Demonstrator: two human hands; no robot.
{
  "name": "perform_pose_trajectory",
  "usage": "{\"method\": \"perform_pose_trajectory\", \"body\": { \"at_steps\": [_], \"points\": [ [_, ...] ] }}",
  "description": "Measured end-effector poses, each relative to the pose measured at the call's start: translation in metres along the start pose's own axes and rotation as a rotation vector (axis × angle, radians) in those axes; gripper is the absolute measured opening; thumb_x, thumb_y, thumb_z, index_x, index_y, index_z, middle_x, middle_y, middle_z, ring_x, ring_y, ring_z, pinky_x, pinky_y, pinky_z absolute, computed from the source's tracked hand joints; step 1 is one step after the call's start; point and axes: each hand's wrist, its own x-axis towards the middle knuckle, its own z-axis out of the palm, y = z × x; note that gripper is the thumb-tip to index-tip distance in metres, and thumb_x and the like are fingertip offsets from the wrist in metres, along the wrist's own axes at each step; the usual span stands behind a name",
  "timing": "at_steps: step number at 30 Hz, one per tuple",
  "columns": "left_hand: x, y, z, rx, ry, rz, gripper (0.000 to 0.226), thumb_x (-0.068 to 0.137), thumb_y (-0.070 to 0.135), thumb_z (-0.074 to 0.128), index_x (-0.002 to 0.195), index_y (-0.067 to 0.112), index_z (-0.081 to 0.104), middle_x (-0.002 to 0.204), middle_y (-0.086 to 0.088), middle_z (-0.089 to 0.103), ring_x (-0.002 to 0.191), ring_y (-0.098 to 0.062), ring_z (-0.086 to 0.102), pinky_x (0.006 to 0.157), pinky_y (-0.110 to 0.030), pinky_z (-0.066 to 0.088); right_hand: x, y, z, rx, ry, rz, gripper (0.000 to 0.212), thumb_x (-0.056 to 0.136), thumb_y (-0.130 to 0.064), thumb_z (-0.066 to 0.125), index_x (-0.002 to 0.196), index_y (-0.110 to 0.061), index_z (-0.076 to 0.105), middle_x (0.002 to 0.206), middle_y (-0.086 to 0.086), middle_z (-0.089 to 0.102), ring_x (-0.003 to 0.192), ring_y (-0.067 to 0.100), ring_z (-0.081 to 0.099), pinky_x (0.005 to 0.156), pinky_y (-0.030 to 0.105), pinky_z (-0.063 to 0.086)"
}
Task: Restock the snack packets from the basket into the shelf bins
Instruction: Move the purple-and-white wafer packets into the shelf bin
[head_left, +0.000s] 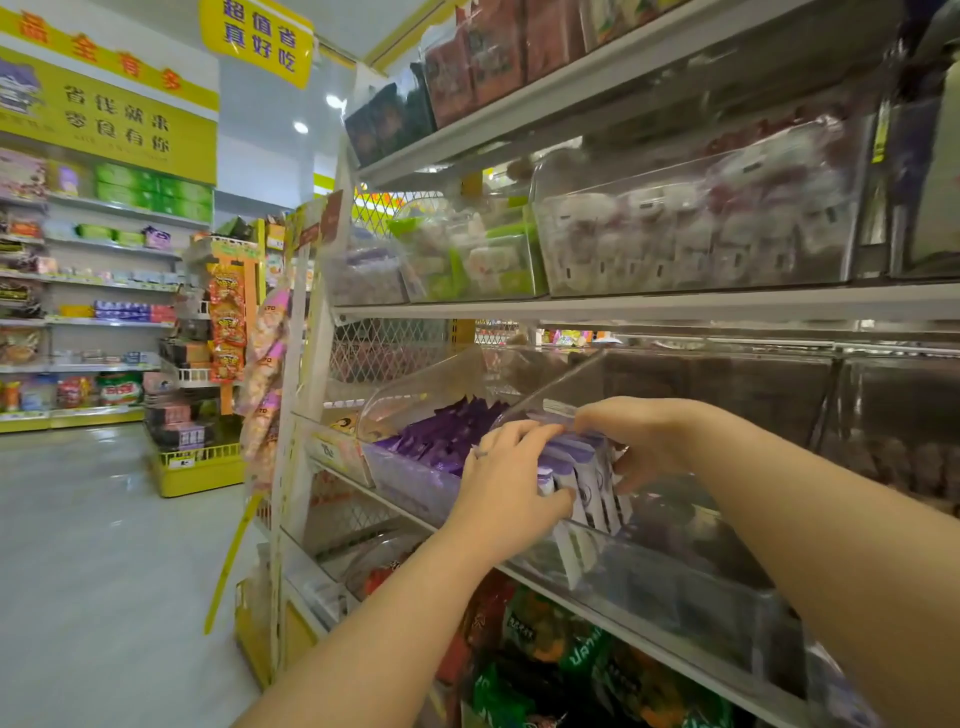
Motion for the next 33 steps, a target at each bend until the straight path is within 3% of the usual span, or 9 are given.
{"method": "perform_pose_trajectory", "body": {
  "at_steps": [3,5,9,11,13,17,21,24,33],
  "points": [
    [-0.01,-0.001,-0.007,-0.11,0.028,0.052,0.06,0.087,0.045,0.056,0.143,0.036,0.036,0.138,0.016,0.035,0.132,-0.006,0.022,0.112,-0.04,0.029,-0.009,-0.003,0.003,-0.243,0.08,-0.022,0.046,0.1,-0.039,0.037,0.138,-0.013,0.044,0.147,0.013,0.041,0.123,0.03,0.046,0.097,0.041,0.039],
    [-0.019,-0.002,-0.012,-0.186,0.12,0.066,0.052,0.089,0.042,0.057,0.139,0.035,0.042,0.132,0.02,0.039,0.128,-0.001,0.028,0.11,-0.036,0.031,-0.017,-0.008,0.008,-0.451,0.31,-0.158,0.056,0.098,-0.043,0.044,0.144,-0.012,0.036,0.146,0.013,0.043,0.127,0.029,0.046,0.096,0.035,0.039],
    [-0.05,-0.013,-0.02,-0.22,0.329,0.026,0.036,0.091,0.027,0.059,0.126,0.032,0.053,0.12,0.019,0.047,0.119,-0.001,0.042,0.101,-0.024,0.036,-0.047,-0.017,0.045,-0.419,0.698,-0.633,0.033,0.093,-0.031,0.054,0.122,-0.017,0.056,0.115,0.005,0.064,0.106,0.023,0.057,0.086,0.036,0.048],
    [-0.075,-0.024,-0.023,-0.204,0.415,-0.013,0.031,0.09,0.019,0.06,0.114,0.038,0.055,0.111,0.022,0.051,0.109,0.003,0.047,0.092,-0.009,0.034,-0.065,-0.017,0.081,-0.374,0.725,-0.828,0.02,0.09,-0.025,0.056,0.107,-0.018,0.063,0.1,0.001,0.066,0.096,0.02,0.059,0.08,0.036,0.049],
    [-0.109,-0.042,-0.022,-0.226,0.446,-0.096,0.037,0.09,0.012,0.06,0.101,0.046,0.051,0.104,0.022,0.055,0.098,0.006,0.051,0.084,-0.004,0.037,-0.079,-0.009,0.125,-0.348,0.625,-0.924,0.013,0.087,-0.023,0.057,0.096,-0.018,0.065,0.09,-0.001,0.067,0.087,0.02,0.06,0.075,0.038,0.049],
    [-0.189,-0.087,-0.012,-0.25,0.418,-0.304,0.032,0.088,0.003,0.061,0.089,0.036,0.06,0.089,0.011,0.068,0.086,0.001,0.062,0.076,-0.017,0.047,-0.083,0.032,0.217,-0.413,0.363,-0.906,0.014,0.088,-0.03,0.055,0.097,-0.023,0.062,0.092,-0.004,0.067,0.09,0.02,0.061,0.074,0.036,0.049],
    [-0.276,-0.131,0.014,-0.217,0.407,-0.537,0.025,0.088,0.008,0.063,0.086,0.033,0.064,0.081,0.015,0.067,0.076,-0.001,0.063,0.068,-0.012,0.045,-0.064,0.083,0.296,-0.428,0.118,-0.712,0.019,0.087,-0.026,0.054,0.101,-0.022,0.066,0.096,-0.001,0.07,0.095,0.022,0.063,0.077,0.034,0.049],
    [-0.333,-0.162,0.046,-0.229,0.333,-0.727,0.018,0.089,0.01,0.062,0.091,0.028,0.066,0.085,0.005,0.07,0.074,-0.007,0.063,0.074,-0.027,0.05,-0.043,0.129,0.351,-0.487,-0.093,-0.531,0.023,0.086,-0.027,0.055,0.104,-0.02,0.068,0.1,0.002,0.071,0.096,0.024,0.064,0.078,0.033,0.051],
    [-0.418,-0.217,0.141,-0.246,-0.291,-1.058,0.034,0.096,0.021,0.054,0.129,0.013,0.054,0.126,-0.007,0.058,0.102,-0.02,0.059,0.077,-0.026,0.043,0.013,0.24,0.441,-0.648,-0.564,-0.222,0.044,0.09,-0.024,0.06,0.133,-0.015,0.05,0.13,0.009,0.057,0.113,0.024,0.058,0.087,0.029,0.046]
  ]
}}
